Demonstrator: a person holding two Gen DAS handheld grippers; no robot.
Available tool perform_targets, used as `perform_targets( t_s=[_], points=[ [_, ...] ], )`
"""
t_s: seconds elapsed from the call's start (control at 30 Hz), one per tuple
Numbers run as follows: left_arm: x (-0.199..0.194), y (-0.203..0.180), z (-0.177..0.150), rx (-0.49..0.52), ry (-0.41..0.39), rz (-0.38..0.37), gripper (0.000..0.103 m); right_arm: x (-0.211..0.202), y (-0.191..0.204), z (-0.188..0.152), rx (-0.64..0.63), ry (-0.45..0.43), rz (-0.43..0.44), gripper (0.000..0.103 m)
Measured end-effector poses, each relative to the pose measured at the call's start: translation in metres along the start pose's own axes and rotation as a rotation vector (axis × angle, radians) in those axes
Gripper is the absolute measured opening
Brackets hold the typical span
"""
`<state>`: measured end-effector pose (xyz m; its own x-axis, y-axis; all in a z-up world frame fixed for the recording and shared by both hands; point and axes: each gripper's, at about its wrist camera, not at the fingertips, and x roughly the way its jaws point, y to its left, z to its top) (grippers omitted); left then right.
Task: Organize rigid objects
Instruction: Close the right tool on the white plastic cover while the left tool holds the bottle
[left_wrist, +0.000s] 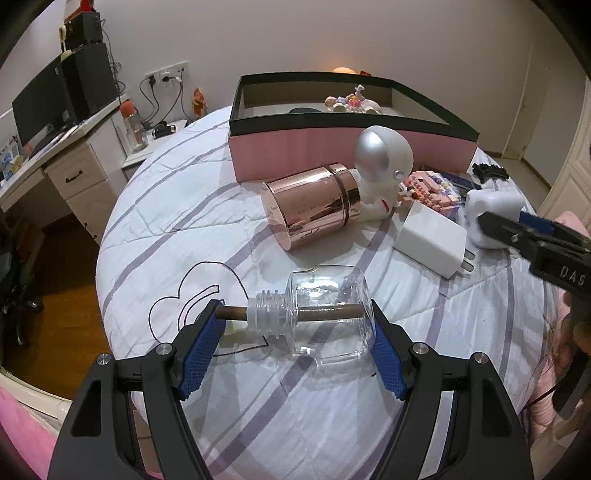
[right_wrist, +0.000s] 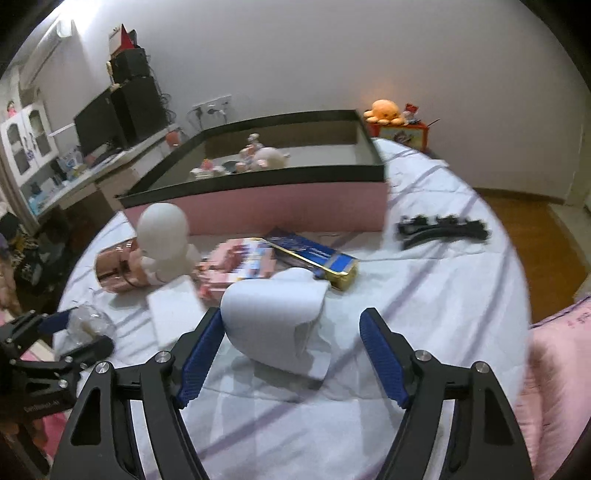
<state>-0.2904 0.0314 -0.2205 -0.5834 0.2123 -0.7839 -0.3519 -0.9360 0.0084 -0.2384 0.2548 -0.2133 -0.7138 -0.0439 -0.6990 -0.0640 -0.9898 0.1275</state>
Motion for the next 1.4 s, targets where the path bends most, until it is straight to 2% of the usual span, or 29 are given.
perform_targets(
  t_s=[0.1,0.33,0.5,0.67,0.7,0.83,0.97,1.1,1.23,1.4],
  points=[
    [0.001,0.000,0.000,0.003,0.001,0.001,0.076,-0.007,-0.008,0.001,0.007,-0.006,-0.036,0.077],
    [0.000,0.000,0.000,0.002,0.006,-0.003,0.076,0.003,-0.003,0.005,0.027,0.009,-0.003,0.077],
    [-0.001,0.001,-0.001,-0.005,0.007,-0.008,0.076,0.011,0.005,0.008,0.025,0.012,-0.010,0.077],
    [0.002,0.002,0.000,-0.012,0.001,-0.009,0.076,0.016,0.011,0.008,0.015,-0.007,0.032,0.077],
    [0.002,0.002,0.000,-0.013,-0.001,-0.010,0.076,0.016,0.010,0.006,0.012,-0.012,0.040,0.076],
    [0.005,0.004,-0.002,-0.023,-0.012,-0.022,0.077,0.021,0.003,0.004,-0.005,0.012,0.030,0.054],
    [0.006,0.005,-0.002,-0.031,-0.032,-0.028,0.076,0.020,-0.004,0.004,-0.006,0.019,0.062,0.052],
    [0.002,0.009,-0.002,-0.056,-0.043,-0.044,0.076,0.019,-0.002,0.004,-0.029,0.016,0.059,0.051],
    [-0.008,0.017,0.001,-0.087,-0.064,-0.083,0.076,0.012,-0.002,0.005,-0.038,0.005,0.071,0.047],
    [-0.019,0.021,0.006,-0.097,-0.096,-0.077,0.076,0.004,-0.001,0.012,-0.049,-0.010,0.098,0.045]
  ],
)
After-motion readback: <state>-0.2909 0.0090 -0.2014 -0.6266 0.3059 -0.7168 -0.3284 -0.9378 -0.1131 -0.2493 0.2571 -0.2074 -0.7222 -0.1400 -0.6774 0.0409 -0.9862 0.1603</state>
